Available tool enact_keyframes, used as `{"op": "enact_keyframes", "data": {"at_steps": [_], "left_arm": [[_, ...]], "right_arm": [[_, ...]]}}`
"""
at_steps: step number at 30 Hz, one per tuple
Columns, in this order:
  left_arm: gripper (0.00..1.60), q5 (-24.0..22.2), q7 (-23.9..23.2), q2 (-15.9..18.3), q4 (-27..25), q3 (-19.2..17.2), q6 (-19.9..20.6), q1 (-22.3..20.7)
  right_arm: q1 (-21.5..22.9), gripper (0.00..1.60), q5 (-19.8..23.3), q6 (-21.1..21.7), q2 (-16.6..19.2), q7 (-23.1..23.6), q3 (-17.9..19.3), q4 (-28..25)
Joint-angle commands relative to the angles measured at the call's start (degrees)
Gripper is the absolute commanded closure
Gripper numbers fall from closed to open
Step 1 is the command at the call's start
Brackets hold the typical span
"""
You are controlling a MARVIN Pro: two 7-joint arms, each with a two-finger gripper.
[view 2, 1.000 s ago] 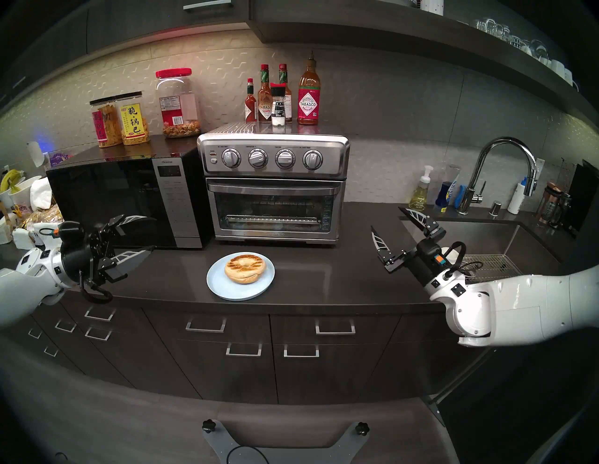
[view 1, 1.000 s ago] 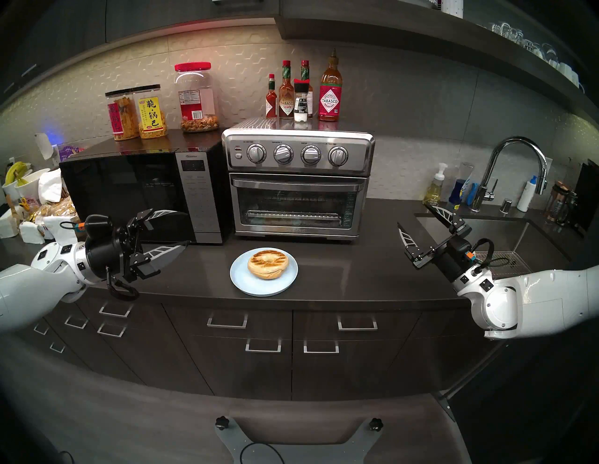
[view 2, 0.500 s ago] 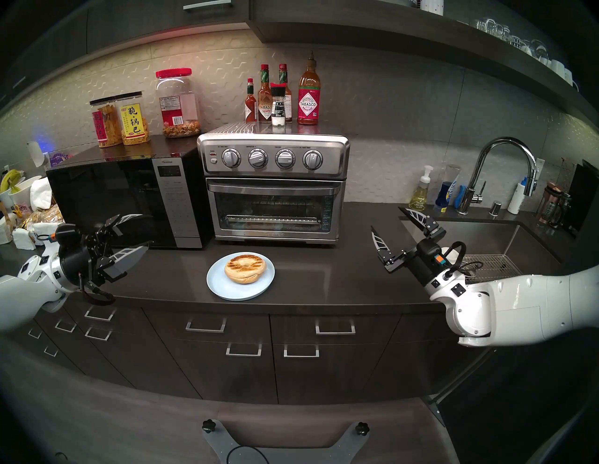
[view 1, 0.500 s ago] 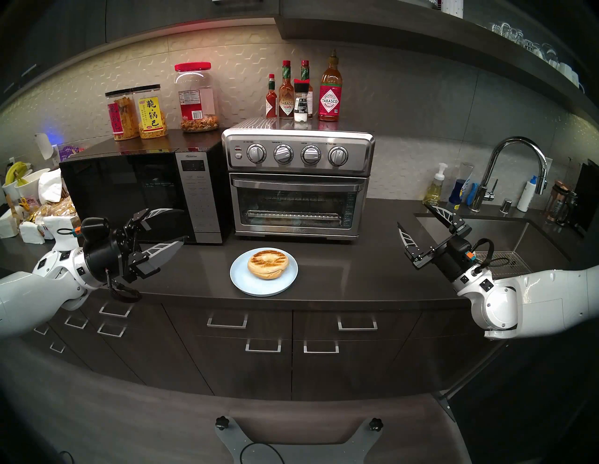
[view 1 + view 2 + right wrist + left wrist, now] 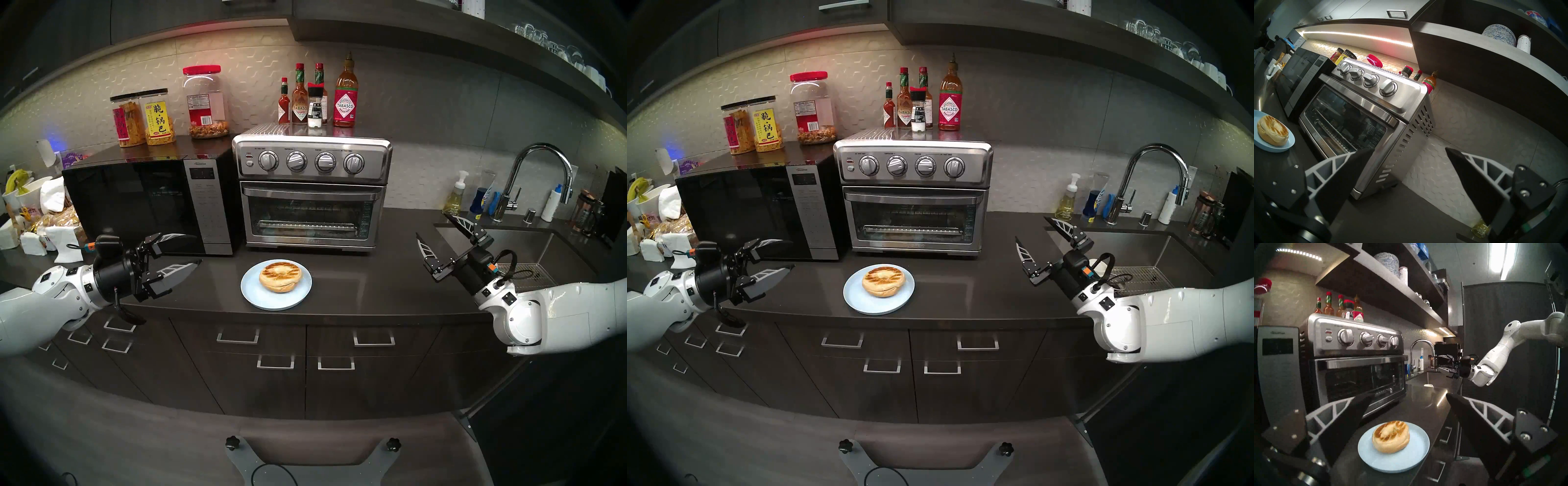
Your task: Open the oven and place the bagel inside on the rack
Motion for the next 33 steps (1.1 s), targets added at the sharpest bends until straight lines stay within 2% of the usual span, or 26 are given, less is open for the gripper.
{"op": "enact_keyframes", "data": {"at_steps": [1, 3, 4, 5, 7, 14, 15, 18, 19, 21, 23, 25, 29, 30, 33], "left_arm": [[0.00, 4.6, 3.0, 0.3, -2.2, -2.6, 7.0, 0.4], [0.00, 5.8, 3.9, 0.3, -2.6, -3.3, 8.9, 0.2], [0.00, 9.6, 3.8, 0.3, -3.0, -4.0, 11.7, -0.5], [0.00, 12.7, 3.6, 0.3, -3.3, -4.3, 12.9, -0.9], [0.00, 14.2, 4.3, 0.3, -4.0, -4.9, 14.9, -1.1], [0.00, 24.7, 3.5, 0.3, -5.7, -7.5, 23.5, -3.6], [0.00, 24.5, 3.9, 0.3, -5.9, -7.7, 24.6, -3.9], [0.00, 27.9, 3.8, 0.3, -6.5, -8.3, 28.0, -5.5], [0.00, 27.5, 4.2, 0.3, -6.7, -8.3, 29.1, -5.9], [0.00, 30.0, 4.1, 0.3, -7.2, -8.3, 31.9, -7.1], [0.00, 33.3, 4.5, 0.3, -8.1, -7.7, 35.6, -8.8], [0.00, 33.3, 6.1, 0.3, -9.0, -6.8, 37.2, -9.8], [0.00, 37.1, 7.9, -3.6, -10.2, -6.4, 41.5, -12.1], [0.00, 37.5, 8.6, -5.5, -10.1, -6.2, 42.1, -13.0], [0.00, 39.8, 9.9, -7.7, -9.9, -5.0, 42.7, -14.4]], "right_arm": [[0.9, 0.00, -0.1, 0.1, -0.1, -0.1, 0.7, 0.1], [0.9, 0.00, -0.1, 0.1, -0.1, -0.1, 0.7, 0.1], [0.9, 0.00, -0.1, 0.0, -0.1, -0.1, 0.7, 0.1], [0.9, 0.00, -0.1, 0.0, -0.1, -0.1, 0.7, 0.1], [0.9, 0.00, -0.1, 0.0, -0.1, -0.1, 0.7, 0.1], [0.9, 0.00, -0.1, 0.0, -0.1, -0.1, 0.7, 0.1], [0.9, 0.00, -0.1, 0.0, 0.0, -0.1, 0.7, 0.1], [0.9, 0.00, -0.1, 0.0, 0.0, -0.1, 0.7, 0.1], [0.9, 0.00, -0.1, 0.1, 0.0, -0.1, 0.7, 0.1], [0.9, 0.00, -0.1, 0.1, 0.0, -0.1, 0.7, 0.1], [0.9, 0.00, -0.1, 0.1, 0.0, -0.1, 0.7, 0.1], [0.9, 0.00, -0.1, 0.1, 0.0, -0.1, 0.7, 0.1], [0.9, 0.00, 0.0, 0.1, 0.0, -0.1, 0.7, 0.1], [0.9, 0.00, 0.0, 0.0, 0.0, 0.0, 0.7, 0.1], [0.8, 0.00, 0.0, 0.0, 0.0, 0.0, 0.7, 0.1]]}}
